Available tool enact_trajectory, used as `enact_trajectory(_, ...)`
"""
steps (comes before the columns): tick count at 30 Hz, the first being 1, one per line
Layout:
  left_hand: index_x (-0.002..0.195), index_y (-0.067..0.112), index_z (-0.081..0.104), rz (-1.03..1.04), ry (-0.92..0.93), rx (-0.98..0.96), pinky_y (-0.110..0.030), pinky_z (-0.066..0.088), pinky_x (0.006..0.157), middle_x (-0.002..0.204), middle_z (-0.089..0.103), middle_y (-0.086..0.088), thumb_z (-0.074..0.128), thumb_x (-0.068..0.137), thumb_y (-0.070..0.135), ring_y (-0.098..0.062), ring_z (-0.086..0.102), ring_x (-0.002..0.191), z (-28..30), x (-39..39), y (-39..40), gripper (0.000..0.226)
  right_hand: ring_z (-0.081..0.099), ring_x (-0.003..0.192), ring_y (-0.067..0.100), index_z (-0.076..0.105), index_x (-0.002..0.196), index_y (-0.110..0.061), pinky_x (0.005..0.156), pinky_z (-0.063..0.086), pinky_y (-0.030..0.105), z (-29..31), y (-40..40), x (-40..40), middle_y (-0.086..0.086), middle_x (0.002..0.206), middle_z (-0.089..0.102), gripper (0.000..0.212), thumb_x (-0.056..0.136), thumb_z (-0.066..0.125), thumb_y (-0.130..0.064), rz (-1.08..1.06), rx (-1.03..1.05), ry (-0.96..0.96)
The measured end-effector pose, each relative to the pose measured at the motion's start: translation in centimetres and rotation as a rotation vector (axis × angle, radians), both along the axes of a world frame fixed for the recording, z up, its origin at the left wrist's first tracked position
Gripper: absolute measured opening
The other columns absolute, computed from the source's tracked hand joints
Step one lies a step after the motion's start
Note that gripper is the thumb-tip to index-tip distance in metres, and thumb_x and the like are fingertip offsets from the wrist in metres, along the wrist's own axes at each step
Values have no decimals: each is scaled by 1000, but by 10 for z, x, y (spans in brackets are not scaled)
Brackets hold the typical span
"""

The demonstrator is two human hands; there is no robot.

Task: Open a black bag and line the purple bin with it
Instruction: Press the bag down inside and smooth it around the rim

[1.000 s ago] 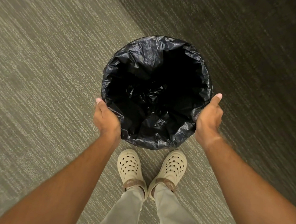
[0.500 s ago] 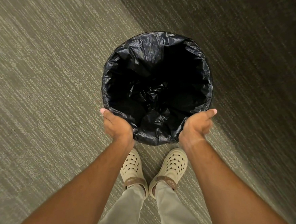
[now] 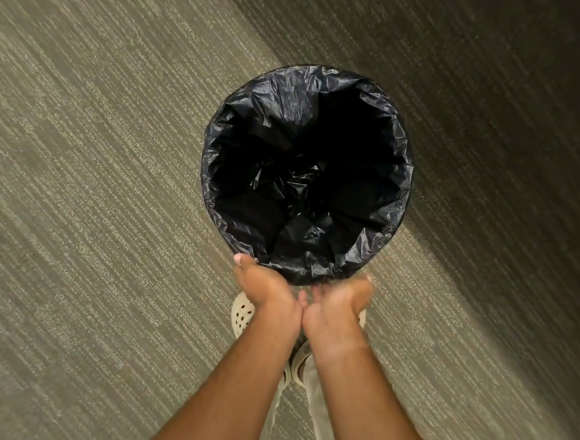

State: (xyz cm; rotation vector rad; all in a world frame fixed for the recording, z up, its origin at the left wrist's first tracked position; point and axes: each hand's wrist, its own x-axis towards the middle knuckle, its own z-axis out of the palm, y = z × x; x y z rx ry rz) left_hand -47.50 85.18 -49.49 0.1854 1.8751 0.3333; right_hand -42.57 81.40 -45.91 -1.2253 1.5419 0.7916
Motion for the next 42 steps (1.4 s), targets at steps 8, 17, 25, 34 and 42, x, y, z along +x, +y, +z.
enact_trajectory(8,151,8,29,129,65,-1,-50,28,117,157,30,-15,27,99,48,-34,33,142,5,20,28,66,18,148,34,22,152,-5,119,12,43,-10,20,31,15,161,18,72,99,27,-52,-30,-207,-33)
enact_trajectory(17,110,7,62,211,-162,-14,-50,40,110,130,59,-16,20,103,29,-36,55,122,4,16,30,48,23,146,36,25,151,-1,119,12,43,-26,15,42,18,158,27,63,104,20,-43,123,-296,-74)
enact_trajectory(25,109,3,62,-54,-54,-50,-23,52,66,95,68,-6,33,97,9,-13,63,76,-3,-15,41,32,52,126,31,49,137,-8,107,41,39,-28,-9,43,13,141,52,57,102,28,-49,99,-114,-316)
enact_trajectory(34,119,8,59,-237,36,277,-43,55,89,116,66,-12,39,97,43,-27,66,103,0,9,88,46,55,82,11,53,83,-16,78,40,27,-21,-3,87,-6,87,57,40,103,31,-42,393,-328,-557)
enact_trajectory(42,134,-4,52,-307,293,425,-40,39,110,136,56,-22,31,103,34,-34,53,126,-14,20,88,53,43,61,13,61,88,-3,75,31,28,-32,1,90,-6,71,51,60,106,18,-41,596,-452,-600)
